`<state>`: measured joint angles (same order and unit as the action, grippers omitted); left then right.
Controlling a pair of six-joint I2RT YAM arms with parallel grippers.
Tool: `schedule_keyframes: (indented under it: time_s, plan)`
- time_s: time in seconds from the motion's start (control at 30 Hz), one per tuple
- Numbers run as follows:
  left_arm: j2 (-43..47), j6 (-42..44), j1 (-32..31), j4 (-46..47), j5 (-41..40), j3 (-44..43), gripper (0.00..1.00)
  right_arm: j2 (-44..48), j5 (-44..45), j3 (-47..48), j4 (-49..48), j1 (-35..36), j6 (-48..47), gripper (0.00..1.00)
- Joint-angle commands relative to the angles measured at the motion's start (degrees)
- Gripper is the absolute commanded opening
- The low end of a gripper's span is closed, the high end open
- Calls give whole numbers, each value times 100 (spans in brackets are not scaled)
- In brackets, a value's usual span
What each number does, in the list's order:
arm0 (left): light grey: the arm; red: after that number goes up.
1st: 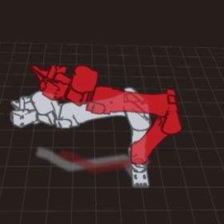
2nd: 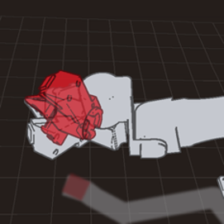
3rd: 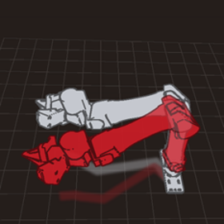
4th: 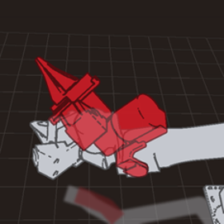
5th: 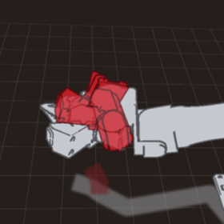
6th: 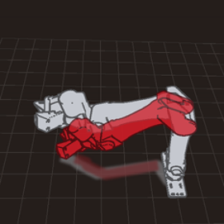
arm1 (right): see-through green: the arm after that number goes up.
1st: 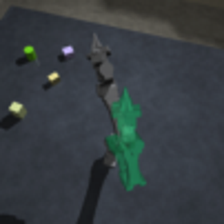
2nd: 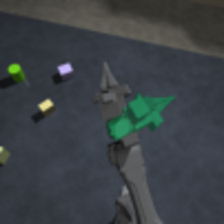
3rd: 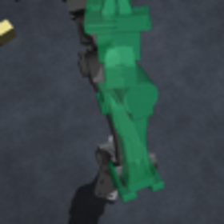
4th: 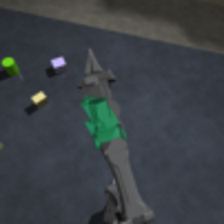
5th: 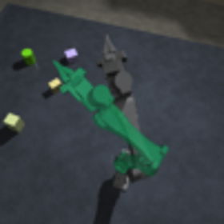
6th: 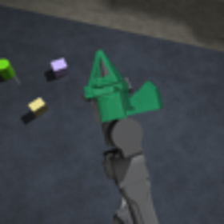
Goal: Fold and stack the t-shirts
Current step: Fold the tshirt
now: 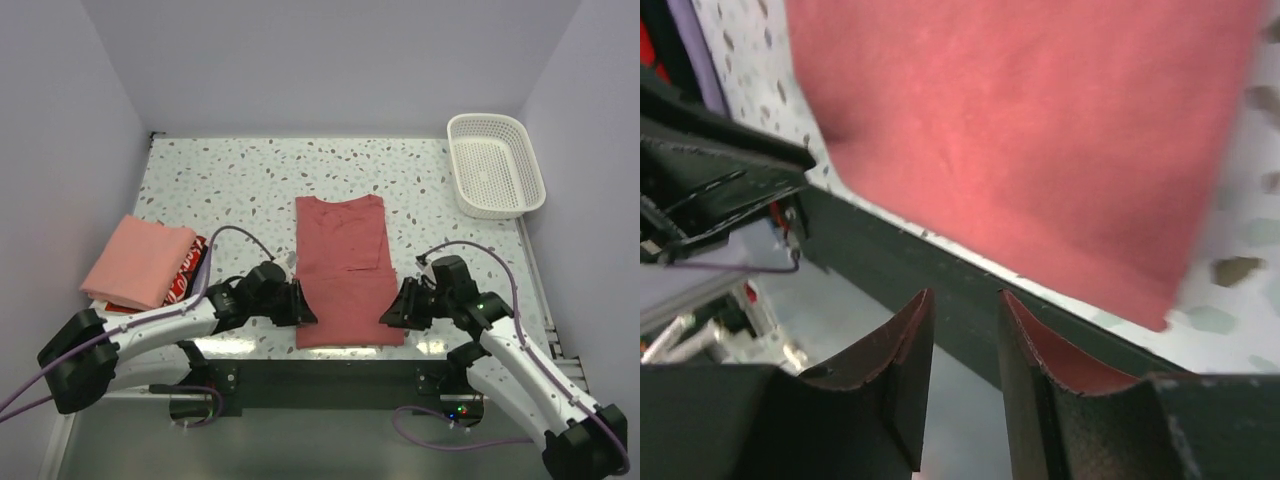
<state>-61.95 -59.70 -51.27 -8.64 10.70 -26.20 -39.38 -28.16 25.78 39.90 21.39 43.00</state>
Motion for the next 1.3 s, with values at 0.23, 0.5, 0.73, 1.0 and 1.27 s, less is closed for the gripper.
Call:
schedule_keyframes:
  time_s: [0.23,0.5,0.73,1.0,1.27]
  plan:
    - [-1170,-560,-753,1295,20,-299,16,-1484,900,-29,-2617,2316,1587,26]
    - [-1196,-604,-815,971,-252,-105,12,-2531,1287,-20,-3576,3152,1878,23]
    - [-1302,-718,-824,671,-542,176,8,-2628,1612,-337,-3480,3170,1904,22]
    - [-1328,-885,-815,724,-516,554,1,-2225,1875,-740,-3138,3170,2212,22]
    - [-1144,-912,-815,610,-560,668,1,-1302,2227,-1373,-2532,3144,2818,23]
